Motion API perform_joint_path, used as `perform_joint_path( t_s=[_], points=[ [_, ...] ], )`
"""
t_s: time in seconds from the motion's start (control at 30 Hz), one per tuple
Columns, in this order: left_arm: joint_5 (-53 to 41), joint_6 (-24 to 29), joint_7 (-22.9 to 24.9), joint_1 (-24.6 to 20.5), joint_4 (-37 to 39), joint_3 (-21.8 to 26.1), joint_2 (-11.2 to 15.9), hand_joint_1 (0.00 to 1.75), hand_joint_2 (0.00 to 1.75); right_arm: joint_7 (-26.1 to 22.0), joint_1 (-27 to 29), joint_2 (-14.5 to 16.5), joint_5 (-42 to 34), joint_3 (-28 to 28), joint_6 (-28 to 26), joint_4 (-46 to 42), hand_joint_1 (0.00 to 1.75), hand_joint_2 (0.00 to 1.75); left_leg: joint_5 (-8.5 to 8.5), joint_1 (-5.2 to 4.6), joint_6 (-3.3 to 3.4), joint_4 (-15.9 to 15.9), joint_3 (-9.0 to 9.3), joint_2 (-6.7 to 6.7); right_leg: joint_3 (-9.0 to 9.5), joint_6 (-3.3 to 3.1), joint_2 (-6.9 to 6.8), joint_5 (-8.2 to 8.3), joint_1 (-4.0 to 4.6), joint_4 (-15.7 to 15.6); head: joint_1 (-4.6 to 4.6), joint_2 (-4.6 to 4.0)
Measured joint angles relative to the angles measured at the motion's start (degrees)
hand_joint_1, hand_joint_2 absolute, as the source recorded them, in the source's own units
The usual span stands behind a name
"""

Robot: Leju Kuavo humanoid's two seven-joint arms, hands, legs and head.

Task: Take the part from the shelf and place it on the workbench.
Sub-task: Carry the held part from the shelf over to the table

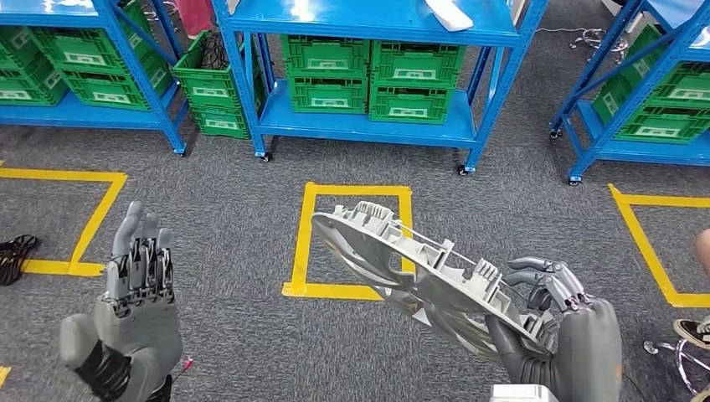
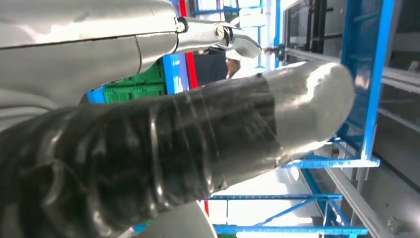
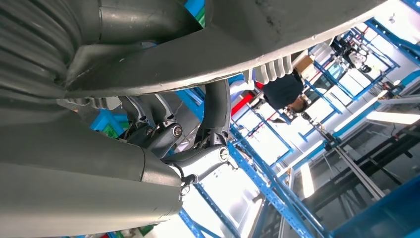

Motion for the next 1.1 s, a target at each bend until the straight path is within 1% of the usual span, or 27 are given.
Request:
perform_joint_path(
  t_s=[0.07,0.1,0.13,0.17,0.23,0.27,0.3,0.33,0.37,0.43,0.47,0.5,0.57,0.6,0.63,0.67,0.73,0.77,0.8,0.83,0.87,0.9,0.97,1.0,1.03,1.07,1.1],
  points=[
    [-0.2,0.2,0.1,0.1,-0.1,0.0,0.0,0.00,0.00,-0.2,-0.1,0.0,-0.3,0.0,0.1,0.0,1.75,1.75,0.62,-0.13,0.72,-0.2,-0.24,0.37,-0.42,0.72,0.19,0.50,-0.12,-0.1,0.09,-0.01],
    [-0.2,0.3,0.2,0.1,-0.1,0.0,0.0,0.00,0.00,-0.3,-0.2,0.0,-0.5,0.0,0.1,0.0,1.75,1.75,1.01,-0.05,1.12,-0.3,-0.21,0.61,-0.84,1.02,0.17,0.23,-0.19,0.1,0.14,-0.01],
    [-0.3,0.3,0.3,0.1,-0.1,0.0,0.0,0.00,0.00,-0.4,-0.3,0.0,-0.7,0.0,0.2,0.0,1.75,1.75,1.44,0.08,1.54,-0.5,-0.26,0.87,-1.55,1.29,0.06,-0.79,-0.24,1.3,0.37,-0.01],
    [-0.3,0.5,0.4,0.2,-0.2,0.0,0.0,0.00,0.00,-0.6,-0.4,0.0,-0.9,0.0,0.2,0.0,1.75,1.75,1.86,0.21,1.87,-0.6,-0.40,1.18,-2.66,1.53,-0.11,-2.56,-0.30,3.7,0.76,-0.01],
    [-0.6,0.8,0.6,0.3,-0.3,0.0,0.0,0.00,0.00,-1.0,-0.6,0.0,-1.5,0.0,0.4,0.0,1.75,1.75,2.46,0.17,2.14,-0.5,-1.11,1.70,-5.32,1.96,-0.46,-7.07,-0.45,11.4,1.67,-0.01],
    [-0.8,1.0,0.6,0.3,-0.4,0.0,0.0,0.00,0.00,-1.2,-0.6,0.0,-1.8,0.0,0.6,0.0,1.75,1.75,2.68,0.13,2.12,-0.3,-1.59,2.05,-6.26,2.12,-0.53,-8.53,-0.49,14.7,1.99,0.00],
    [-1.0,1.2,0.7,0.4,-0.4,0.0,0.0,0.00,0.00,-1.4,-0.7,0.0,-2.1,0.0,0.7,0.0,1.75,1.75,2.83,0.10,2.10,-0.2,-2.05,2.43,-6.38,2.20,-0.59,-9.03,-0.50,16.2,2.23,0.00],
    [-1.1,1.4,0.8,0.5,-0.5,0.0,0.0,0.00,0.00,-1.5,-0.7,0.0,-2.4,0.0,0.9,0.0,1.75,1.75,2.94,0.08,2.05,0.1,-2.44,2.85,-5.38,2.18,-0.70,-8.52,-0.49,15.4,2.48,0.00],
    [-1.2,1.6,0.8,0.7,-0.6,0.0,0.0,0.00,0.00,-1.7,-0.8,0.0,-2.7,0.0,1.0,0.0,1.75,1.75,3.01,0.06,1.99,0.3,-2.76,3.31,-3.34,2.07,-1.00,-7.24,-0.46,12.5,2.72,0.00],
    [-1.3,1.9,0.9,0.9,-0.9,0.0,0.1,0.00,0.00,-2.0,-1.2,0.0,-3.1,0.0,1.2,0.0,1.75,1.75,3.16,-0.11,1.72,0.6,-3.08,4.22,1.64,1.51,-3.12,-4.87,-0.12,4.2,3.13,0.00],
    [-1.4,2.0,1.0,1.0,-1.1,0.0,0.1,0.00,0.00,-2.2,-1.4,0.0,-3.2,0.0,1.3,0.0,1.75,1.75,3.27,-0.19,1.48,0.7,-3.17,4.68,3.13,1.15,-3.98,-4.28,0.14,1.4,3.17,-0.01],
    [-1.5,2.2,1.1,1.1,-1.3,0.0,0.1,0.00,0.00,-2.4,-1.5,0.0,-3.4,0.0,1.4,0.0,1.75,1.75,3.38,-0.27,1.19,0.7,-3.20,5.13,3.73,0.79,-4.54,-4.12,0.39,-0.1,3.12,0.00],
    [-1.7,2.4,1.2,1.2,-1.5,0.0,0.2,0.00,0.00,-2.8,-1.7,0.1,-3.8,0.0,1.6,0.0,1.75,1.75,3.64,-0.26,0.53,0.6,-3.16,6.08,3.39,0.12,-3.69,-3.74,0.61,-0.5,2.87,0.00],
    [-1.8,2.6,1.3,1.3,-1.7,0.0,0.2,0.00,0.00,-3.0,-1.7,0.1,-4.0,0.0,1.7,0.0,1.75,1.75,3.43,-0.19,0.18,0.8,-3.35,6.02,3.51,-0.20,-3.22,-3.36,0.50,-0.8,2.79,0.01],
    [-1.9,2.7,1.3,1.3,-1.8,0.0,0.3,0.00,0.00,-3.1,-1.8,0.1,-4.2,0.0,1.8,0.0,1.75,1.75,2.56,-0.10,-0.15,1.6,-3.79,5.34,3.59,-0.60,-2.71,-2.90,0.36,-1.0,2.68,0.00],
    [-2.0,2.9,1.3,1.3,-1.9,0.0,0.4,0.00,0.00,-3.2,-1.9,0.1,-4.3,0.0,1.9,0.0,1.75,1.75,0.96,-0.01,-0.43,3.6,-4.66,4.30,3.58,-0.97,-2.22,-2.40,0.18,-1.2,2.43,0.00],
    [-2.1,3.1,1.3,1.5,-2.0,0.0,0.6,0.00,0.00,-3.4,-2.1,0.2,-4.6,0.0,2.0,0.1,1.75,1.75,-3.37,0.17,-0.83,10.6,-7.39,2.10,2.99,-1.41,-1.12,-1.61,0.03,-1.2,1.69,-0.01],
    [-2.1,3.2,1.3,1.6,-2.0,0.0,0.7,0.00,0.00,-3.5,-2.1,0.3,-4.7,0.0,2.1,0.2,1.75,1.75,-4.90,0.20,-0.95,14.1,-8.68,1.66,2.50,-1.44,-0.49,-1.31,0.02,-1.1,1.34,-0.01],
    [-2.1,3.2,1.3,1.8,-2.0,0.0,0.7,0.00,0.00,-3.5,-2.1,0.3,-4.8,0.0,2.1,0.3,1.75,1.75,-5.41,0.22,-0.99,16.1,-9.30,1.47,2.06,-1.41,0.20,-1.06,0.03,-1.0,1.10,-0.01],
    [-2.1,3.3,1.4,1.9,-2.0,0.0,0.8,0.00,0.00,-3.6,-2.1,0.4,-4.9,0.0,2.1,0.3,1.75,1.75,-4.89,0.23,-0.93,16.1,-8.97,1.35,1.70,-1.33,0.91,-0.86,0.03,-0.9,0.93,-0.01],
    [-2.1,3.4,1.4,1.9,-2.0,0.0,0.9,0.00,0.00,-3.7,-2.1,0.5,-5.0,0.0,2.1,0.4,1.75,1.75,-3.45,0.25,-0.78,13.8,-7.53,1.12,1.43,-1.21,1.66,-0.70,0.03,-0.8,0.72,0.00],
    [-2.1,3.5,1.4,2.0,-2.1,0.0,1.0,0.00,0.00,-3.8,-2.2,0.5,-5.2,0.0,2.1,0.5,1.75,1.75,-1.64,0.31,-0.57,10.0,-5.32,0.40,1.24,-1.07,2.37,-0.58,0.01,-0.6,0.48,-0.01],
    [-2.2,3.7,1.4,2.0,-2.3,0.0,1.1,0.00,0.00,-4.2,-2.3,0.7,-5.5,0.0,2.2,0.6,1.75,1.75,0.29,0.49,-0.13,3.0,-1.48,-2.17,0.66,-0.60,3.66,-0.39,0.08,-0.2,0.18,0.00],
    [-2.2,3.9,1.4,2.1,-2.4,0.0,1.1,0.00,0.00,-4.4,-2.4,0.7,-5.6,0.0,2.3,0.7,1.75,1.75,0.46,0.50,0.06,1.3,-0.53,-3.06,0.27,-0.24,4.24,-0.23,0.01,0.0,0.17,0.00],
    [-2.2,4.0,1.4,2.2,-2.5,0.0,1.2,0.00,0.00,-4.5,-2.4,0.7,-5.8,0.0,2.4,0.7,1.75,1.75,0.29,0.41,0.27,0.7,-0.24,-3.30,-0.12,0.19,4.84,0.01,-0.11,0.1,0.19,0.00],
    [-2.2,4.1,1.4,2.2,-2.6,0.0,1.2,0.00,0.00,-4.6,-2.5,0.8,-6.0,0.0,2.5,0.7,1.75,1.75,0.52,0.37,0.52,0.5,-0.16,-2.70,-0.46,0.66,5.52,0.33,-0.28,0.1,0.22,-0.01],
    [-2.2,4.2,1.4,2.2,-2.6,0.0,1.2,0.00,0.00,-4.7,-2.5,0.8,-6.1,0.0,2.5,0.7,1.75,1.75,0.82,0.40,0.84,0.4,-0.13,-2.02,-0.93,1.04,5.56,0.45,-0.35,0.2,0.17,0.00]
  ],
)
